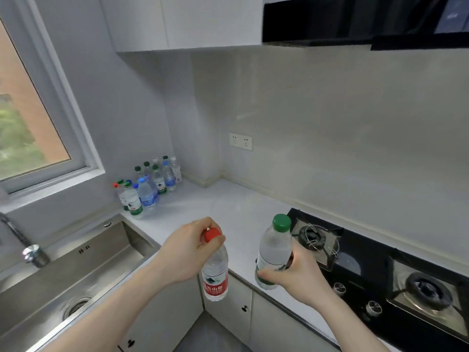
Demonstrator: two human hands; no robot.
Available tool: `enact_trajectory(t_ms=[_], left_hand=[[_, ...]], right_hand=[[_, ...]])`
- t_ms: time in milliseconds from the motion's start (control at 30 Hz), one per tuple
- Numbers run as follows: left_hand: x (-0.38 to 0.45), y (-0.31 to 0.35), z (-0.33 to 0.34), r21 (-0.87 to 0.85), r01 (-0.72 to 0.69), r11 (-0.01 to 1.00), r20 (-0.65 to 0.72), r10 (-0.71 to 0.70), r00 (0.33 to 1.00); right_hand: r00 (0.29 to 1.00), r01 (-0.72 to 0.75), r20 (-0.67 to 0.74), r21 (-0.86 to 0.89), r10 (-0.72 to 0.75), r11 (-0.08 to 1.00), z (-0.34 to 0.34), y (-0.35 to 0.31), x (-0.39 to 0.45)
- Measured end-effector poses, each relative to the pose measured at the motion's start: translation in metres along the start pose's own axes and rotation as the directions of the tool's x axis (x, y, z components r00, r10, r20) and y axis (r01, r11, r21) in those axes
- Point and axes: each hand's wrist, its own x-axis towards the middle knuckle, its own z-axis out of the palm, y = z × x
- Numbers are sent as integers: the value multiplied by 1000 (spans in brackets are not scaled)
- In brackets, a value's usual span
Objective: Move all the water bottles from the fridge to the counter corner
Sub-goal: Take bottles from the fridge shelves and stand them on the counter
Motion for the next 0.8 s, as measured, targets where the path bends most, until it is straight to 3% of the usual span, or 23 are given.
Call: enact_trajectory(t_ms=[333, 600, 800], left_hand=[[47, -92, -26, 55, 172, 984, -42, -170, 985], [117, -147, -37, 155, 285, 946, -18, -285, 958], [173, -185, -42, 189, 355, 916, -91, -343, 935]], right_hand=[[987, -9, 161, 27, 4, 1000, 66, -6, 108], [979, 42, 201, 27, -46, 999, 111, 3, 213], [955, 81, 284, 16, -82, 997, 131, 4, 300]])
